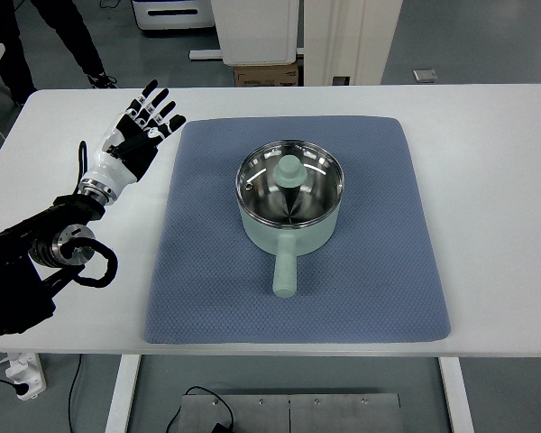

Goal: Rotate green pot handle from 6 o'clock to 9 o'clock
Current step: 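Raise the left hand and swing it over the green saucepan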

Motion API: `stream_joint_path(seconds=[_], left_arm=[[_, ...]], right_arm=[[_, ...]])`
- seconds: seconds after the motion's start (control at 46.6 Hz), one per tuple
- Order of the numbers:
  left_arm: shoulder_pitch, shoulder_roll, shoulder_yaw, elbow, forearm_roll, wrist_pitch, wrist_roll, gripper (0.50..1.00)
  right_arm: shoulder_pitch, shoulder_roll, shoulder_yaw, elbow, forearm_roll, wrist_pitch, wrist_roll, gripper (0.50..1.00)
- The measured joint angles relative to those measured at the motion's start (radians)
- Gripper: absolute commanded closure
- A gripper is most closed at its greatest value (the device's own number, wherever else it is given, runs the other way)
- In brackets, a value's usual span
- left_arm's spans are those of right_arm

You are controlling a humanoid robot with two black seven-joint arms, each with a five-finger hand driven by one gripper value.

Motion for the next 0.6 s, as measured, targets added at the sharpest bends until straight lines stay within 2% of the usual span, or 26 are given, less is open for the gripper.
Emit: stream_joint_path(seconds=[0.129,0.279,0.6], left_arm=[[-0.01,0.02,-0.053,-0.004,0.086,-0.042,-0.009,0.5],[-0.039,0.076,-0.096,-0.074,0.159,-0.071,-0.009,0.5],[-0.118,0.246,-0.099,-0.398,0.269,-0.09,-0.011,0.5]], right_arm=[[0.0,0.0,0.0,0.0,0.0,0.0,0.0,0.5],[0.0,0.0,0.0,0.0,0.0,0.0,0.0,0.5],[0.0,0.0,0.0,0.0,0.0,0.0,0.0,0.5]])
